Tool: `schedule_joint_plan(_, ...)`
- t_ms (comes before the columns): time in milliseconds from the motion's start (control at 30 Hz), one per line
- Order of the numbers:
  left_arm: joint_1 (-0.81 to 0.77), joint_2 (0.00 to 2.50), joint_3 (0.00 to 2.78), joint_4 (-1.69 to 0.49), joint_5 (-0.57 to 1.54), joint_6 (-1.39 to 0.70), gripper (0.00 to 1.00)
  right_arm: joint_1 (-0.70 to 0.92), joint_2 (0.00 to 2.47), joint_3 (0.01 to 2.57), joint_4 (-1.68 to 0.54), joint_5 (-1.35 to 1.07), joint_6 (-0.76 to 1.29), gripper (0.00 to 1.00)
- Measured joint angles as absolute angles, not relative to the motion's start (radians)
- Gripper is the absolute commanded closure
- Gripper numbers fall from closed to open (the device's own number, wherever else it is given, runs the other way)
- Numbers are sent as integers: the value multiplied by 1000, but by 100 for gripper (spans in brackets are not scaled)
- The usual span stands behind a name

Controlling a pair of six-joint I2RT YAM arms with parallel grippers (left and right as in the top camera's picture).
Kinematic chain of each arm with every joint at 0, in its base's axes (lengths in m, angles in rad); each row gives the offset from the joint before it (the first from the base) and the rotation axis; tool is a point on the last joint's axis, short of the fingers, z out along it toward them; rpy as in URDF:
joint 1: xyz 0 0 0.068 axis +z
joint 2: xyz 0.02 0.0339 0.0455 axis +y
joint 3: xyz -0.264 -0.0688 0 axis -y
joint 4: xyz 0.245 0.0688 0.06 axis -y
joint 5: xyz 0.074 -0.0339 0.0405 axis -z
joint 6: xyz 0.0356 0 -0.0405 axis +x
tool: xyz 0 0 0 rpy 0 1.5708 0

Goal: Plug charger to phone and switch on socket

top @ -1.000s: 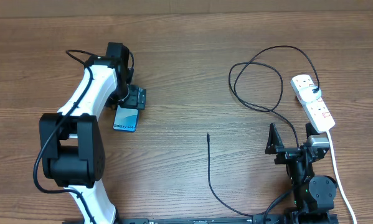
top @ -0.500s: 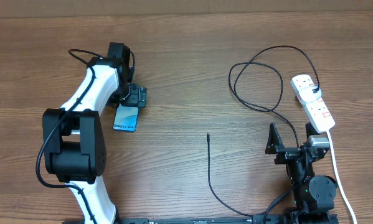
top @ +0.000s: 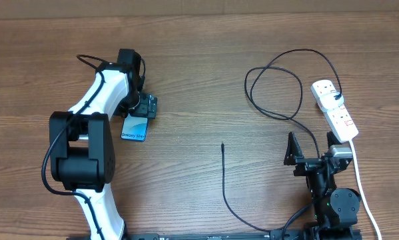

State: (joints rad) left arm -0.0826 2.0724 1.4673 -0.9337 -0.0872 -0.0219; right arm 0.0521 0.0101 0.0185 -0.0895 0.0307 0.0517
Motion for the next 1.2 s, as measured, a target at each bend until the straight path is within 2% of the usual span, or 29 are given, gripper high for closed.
schedule_joint_plan(300,-83,2084,1467,-943,-86,-19,0,52,10,19,-89,31,52,0)
schedule_joint_plan(533,-83,2084,1467,-943,-86,-15,8,52,10,19,-88,31,52,0)
schedule_joint_plan(600,-83,2085,1467,-943,-86,-16,7,52,10,19,-89,31,52,0)
schedule_joint_plan(667,-83,2085,1467,-943,-86,-16,0,52,10,19,-89,30,52,0)
schedule_joint_plan(1200,-83,2085,1467,-943,-38,-7,0,52,10,19,-88,30,51,0)
